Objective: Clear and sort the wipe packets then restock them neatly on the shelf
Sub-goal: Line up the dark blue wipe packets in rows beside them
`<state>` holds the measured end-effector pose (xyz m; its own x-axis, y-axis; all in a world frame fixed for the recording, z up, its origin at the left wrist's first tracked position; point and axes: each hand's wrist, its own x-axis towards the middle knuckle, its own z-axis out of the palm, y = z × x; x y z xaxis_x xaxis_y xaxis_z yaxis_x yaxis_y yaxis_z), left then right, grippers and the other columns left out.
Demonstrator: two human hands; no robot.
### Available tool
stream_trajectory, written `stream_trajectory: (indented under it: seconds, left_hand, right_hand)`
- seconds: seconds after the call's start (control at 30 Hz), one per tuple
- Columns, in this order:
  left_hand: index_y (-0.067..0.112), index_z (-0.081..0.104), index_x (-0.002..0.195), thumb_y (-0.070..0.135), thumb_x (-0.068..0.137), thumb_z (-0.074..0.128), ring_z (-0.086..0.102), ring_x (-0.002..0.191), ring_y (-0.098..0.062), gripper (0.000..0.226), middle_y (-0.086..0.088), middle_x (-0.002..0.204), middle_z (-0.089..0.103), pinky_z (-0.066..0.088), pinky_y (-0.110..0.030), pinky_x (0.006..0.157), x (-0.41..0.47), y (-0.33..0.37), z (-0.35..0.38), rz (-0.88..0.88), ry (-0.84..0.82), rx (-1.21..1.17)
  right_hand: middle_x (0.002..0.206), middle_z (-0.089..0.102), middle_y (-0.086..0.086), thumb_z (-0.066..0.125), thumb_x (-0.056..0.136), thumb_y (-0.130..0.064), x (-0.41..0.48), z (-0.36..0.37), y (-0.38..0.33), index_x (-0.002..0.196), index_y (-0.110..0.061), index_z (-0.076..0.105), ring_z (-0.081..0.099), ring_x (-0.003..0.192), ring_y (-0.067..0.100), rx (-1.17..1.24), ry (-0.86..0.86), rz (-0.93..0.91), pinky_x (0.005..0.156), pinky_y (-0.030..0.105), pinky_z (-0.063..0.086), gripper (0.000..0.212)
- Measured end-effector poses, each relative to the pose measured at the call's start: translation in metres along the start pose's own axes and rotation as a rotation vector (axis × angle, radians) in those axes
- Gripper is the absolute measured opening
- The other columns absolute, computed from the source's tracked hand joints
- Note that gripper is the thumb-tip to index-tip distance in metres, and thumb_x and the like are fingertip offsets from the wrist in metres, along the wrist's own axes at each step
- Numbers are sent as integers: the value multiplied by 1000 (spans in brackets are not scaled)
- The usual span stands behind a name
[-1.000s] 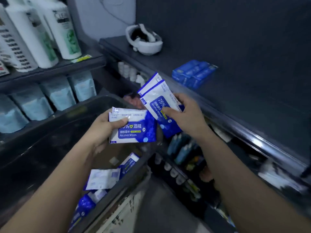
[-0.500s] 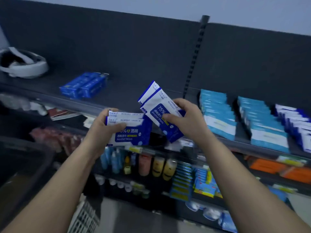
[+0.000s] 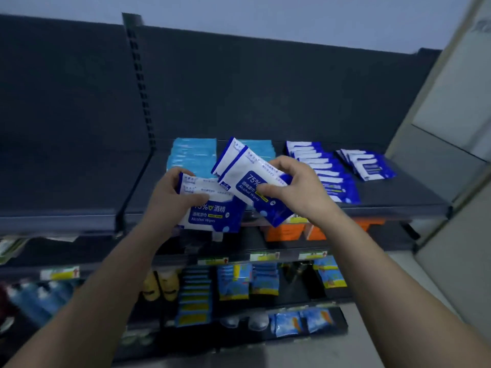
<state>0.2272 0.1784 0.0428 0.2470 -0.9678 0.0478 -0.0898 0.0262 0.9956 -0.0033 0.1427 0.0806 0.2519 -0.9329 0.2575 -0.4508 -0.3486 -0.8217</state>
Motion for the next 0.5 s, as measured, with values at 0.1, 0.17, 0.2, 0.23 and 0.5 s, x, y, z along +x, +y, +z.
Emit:
stream_trajectory:
  seconds: [0.1,0.17,0.2,0.23,0.5]
  left_hand:
    - [21,50,86,1,78,74,68,84,-28,32,-9,99,67,58,-44,68,20,7,53,16,-51,22]
    - [21,51,88,1,77,75,68,83,-27,33,-9,99,67,59,-46,71,34,11,88,24,-89,20]
    - [22,51,88,1,76,75,68,82,-26,34,-8,99,67,59,-45,69,41,13,106,22,-108,17]
    - [23,52,88,0,76,75,68,80,-25,35,-8,98,67,59,-43,67,49,13,123,18,-123,11]
    - [22,53,88,0,74,76,70,83,-25,35,-6,98,69,59,-42,69,116,19,261,-38,-272,-65]
  right_hand:
    - [97,71,-6,80,75,-15,5,-41,28,91,-21,62,69,80,13,12,57,39,71,33,57,24]
    - [98,72,-4,81,74,-13,10,-66,49,92,-19,64,69,84,15,29,104,62,75,34,57,26]
    - [98,72,-3,81,74,-13,13,-79,60,92,-19,64,70,85,15,30,123,74,77,35,57,26]
    - [98,72,-3,81,74,-12,16,-93,70,91,-19,64,70,84,15,28,137,88,76,34,57,25]
    - [93,74,-3,82,74,-13,60,-206,137,91,-14,62,71,84,19,-92,145,179,77,41,58,26]
